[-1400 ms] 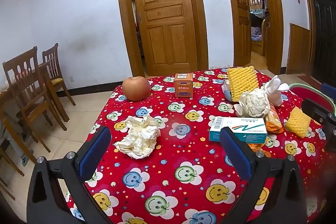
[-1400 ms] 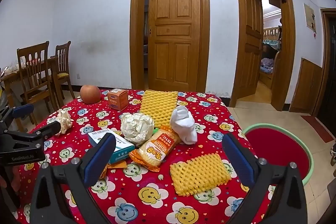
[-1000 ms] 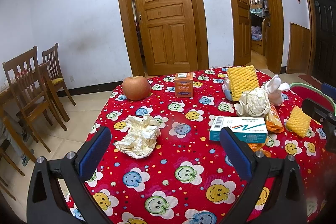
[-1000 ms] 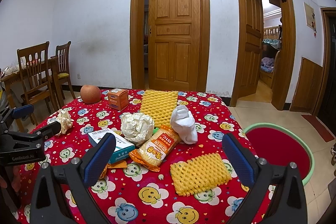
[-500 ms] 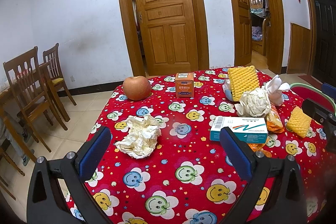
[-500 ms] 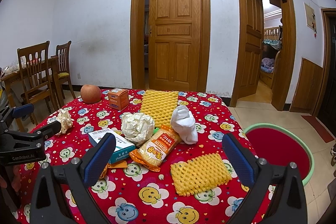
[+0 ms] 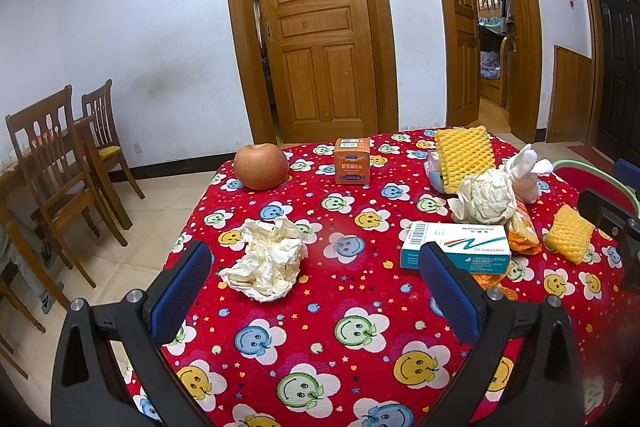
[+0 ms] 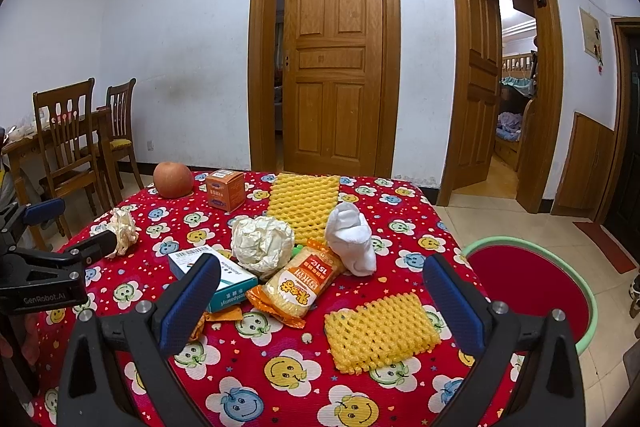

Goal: Collect trash

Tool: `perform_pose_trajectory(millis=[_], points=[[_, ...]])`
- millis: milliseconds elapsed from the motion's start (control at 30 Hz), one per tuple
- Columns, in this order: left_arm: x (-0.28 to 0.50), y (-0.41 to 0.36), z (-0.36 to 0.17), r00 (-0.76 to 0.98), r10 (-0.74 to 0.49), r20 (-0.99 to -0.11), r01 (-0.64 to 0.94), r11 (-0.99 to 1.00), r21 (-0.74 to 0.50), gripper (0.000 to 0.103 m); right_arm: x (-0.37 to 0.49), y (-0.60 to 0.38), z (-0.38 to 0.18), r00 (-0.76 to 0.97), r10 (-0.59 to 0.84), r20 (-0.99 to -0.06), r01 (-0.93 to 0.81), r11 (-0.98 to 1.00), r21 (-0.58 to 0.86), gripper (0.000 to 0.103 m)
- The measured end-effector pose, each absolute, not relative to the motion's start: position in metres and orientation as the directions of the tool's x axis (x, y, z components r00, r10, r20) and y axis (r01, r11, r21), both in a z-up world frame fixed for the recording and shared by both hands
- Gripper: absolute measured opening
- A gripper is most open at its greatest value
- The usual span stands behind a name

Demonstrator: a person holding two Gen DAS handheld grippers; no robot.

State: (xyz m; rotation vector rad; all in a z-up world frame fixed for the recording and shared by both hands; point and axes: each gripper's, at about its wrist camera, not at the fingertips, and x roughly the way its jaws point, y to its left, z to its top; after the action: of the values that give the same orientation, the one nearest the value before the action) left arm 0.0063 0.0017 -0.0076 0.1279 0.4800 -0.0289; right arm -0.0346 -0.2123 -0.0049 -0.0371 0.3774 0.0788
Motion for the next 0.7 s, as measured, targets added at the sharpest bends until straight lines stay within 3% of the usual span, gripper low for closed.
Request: perform_pose_trajectory(millis=[167,267,367,467,700], points=[[0.014,0.011,-0.008,0.833,-0.074,-0.548,0.133,0.989,0.069,0.101,-0.037,-0.214,-0.004,0.93,0.071,-0.361,-0.081,0.997,-0.011,0.103],[0.027,0.017,-0.016,0.81,-0.038,-0.585,0.105,0.991,0.082,0.101,-0.036,-0.219,-0.003,0.924,0.116,-0.365,-0.114,0.993,0.03,0.103],[0.042,0.027,-0.021,0.774,0.001,-0.633,0.076,0.993,0.095,0.101,-0.024,-0.223,0.0,0.883,0.141,-0.447,-0.118,0.99,0.079,0.103],[0.058,0.034,-0.027,0.73,0.066,-0.68,0.047,0.988,0.147,0.101,-0.019,-0.228,0.0,0.866,0.183,-0.465,-0.135,0.982,0.135,0.103],[0.087,0.046,-0.044,0.645,0.008,-0.764,0.039,0.998,0.043,0.101,-0.017,-0.249,-0.007,0.851,0.156,-0.502,-0.081,0.982,0.168,0.103]])
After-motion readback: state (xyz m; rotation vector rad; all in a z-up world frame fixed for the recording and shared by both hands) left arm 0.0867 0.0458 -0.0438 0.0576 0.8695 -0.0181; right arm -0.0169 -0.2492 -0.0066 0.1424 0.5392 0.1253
